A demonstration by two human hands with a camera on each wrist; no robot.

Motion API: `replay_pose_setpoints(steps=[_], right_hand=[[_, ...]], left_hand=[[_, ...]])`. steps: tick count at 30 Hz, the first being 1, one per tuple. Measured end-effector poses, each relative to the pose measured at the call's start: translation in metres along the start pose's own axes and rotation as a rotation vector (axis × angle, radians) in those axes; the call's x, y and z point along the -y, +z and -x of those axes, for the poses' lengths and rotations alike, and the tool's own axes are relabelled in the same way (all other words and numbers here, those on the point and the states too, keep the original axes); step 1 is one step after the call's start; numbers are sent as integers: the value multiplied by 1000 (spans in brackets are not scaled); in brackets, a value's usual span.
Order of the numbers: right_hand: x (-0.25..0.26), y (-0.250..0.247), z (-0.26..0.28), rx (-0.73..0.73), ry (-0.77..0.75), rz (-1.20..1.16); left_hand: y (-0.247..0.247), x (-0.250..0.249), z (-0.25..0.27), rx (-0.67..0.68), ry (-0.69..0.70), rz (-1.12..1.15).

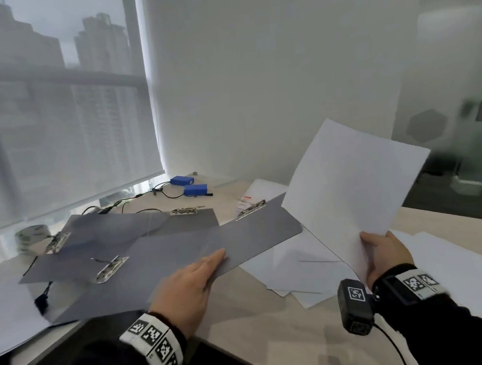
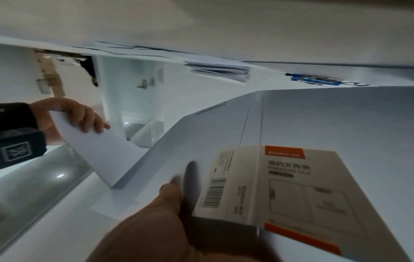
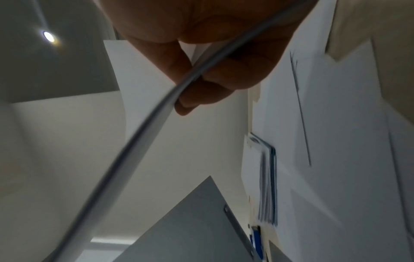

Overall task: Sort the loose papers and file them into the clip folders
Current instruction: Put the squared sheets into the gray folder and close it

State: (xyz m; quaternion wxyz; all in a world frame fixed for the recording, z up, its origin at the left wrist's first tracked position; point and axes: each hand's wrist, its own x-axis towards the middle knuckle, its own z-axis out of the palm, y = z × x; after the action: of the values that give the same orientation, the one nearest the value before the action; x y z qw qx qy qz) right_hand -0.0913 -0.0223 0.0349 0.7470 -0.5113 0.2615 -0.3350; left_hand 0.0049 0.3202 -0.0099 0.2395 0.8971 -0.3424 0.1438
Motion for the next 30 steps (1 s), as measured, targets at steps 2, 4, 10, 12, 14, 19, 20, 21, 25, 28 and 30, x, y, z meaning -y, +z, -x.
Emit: replay_pose_setpoints(steps=[2, 4, 10, 12, 14, 19, 20, 21, 25, 28, 30], right_hand=[[16, -22, 6, -53, -31, -3], [35, -44, 14, -87, -71, -21], [73, -127, 18, -244, -181, -21], [80, -157, 18, -280, -202, 24], [82, -186, 17, -288, -191, 96], [64, -244, 13, -328, -144, 168], [56, -257, 8, -331, -124, 187], [51, -266, 7, -333, -98, 198], [32, -289, 9, -316, -9, 230], [26, -286, 20, -327, 12, 217], [30, -271, 34, -328, 31, 224]], left_hand=[[7, -23, 0, 14, 38, 19], [16, -46, -1, 45, 91, 17], [63, -117, -8, 140, 374, -47], [79, -147, -8, 211, 434, -94], [95, -175, -6, 314, 463, -163], [123, -220, 2, 510, 493, -213], [129, -223, 4, 570, 485, -218], [134, -224, 5, 622, 476, -220], [133, -232, -1, 741, 424, -138], [123, -239, -19, 822, 321, -69], [119, -242, -33, 805, 247, -28]])
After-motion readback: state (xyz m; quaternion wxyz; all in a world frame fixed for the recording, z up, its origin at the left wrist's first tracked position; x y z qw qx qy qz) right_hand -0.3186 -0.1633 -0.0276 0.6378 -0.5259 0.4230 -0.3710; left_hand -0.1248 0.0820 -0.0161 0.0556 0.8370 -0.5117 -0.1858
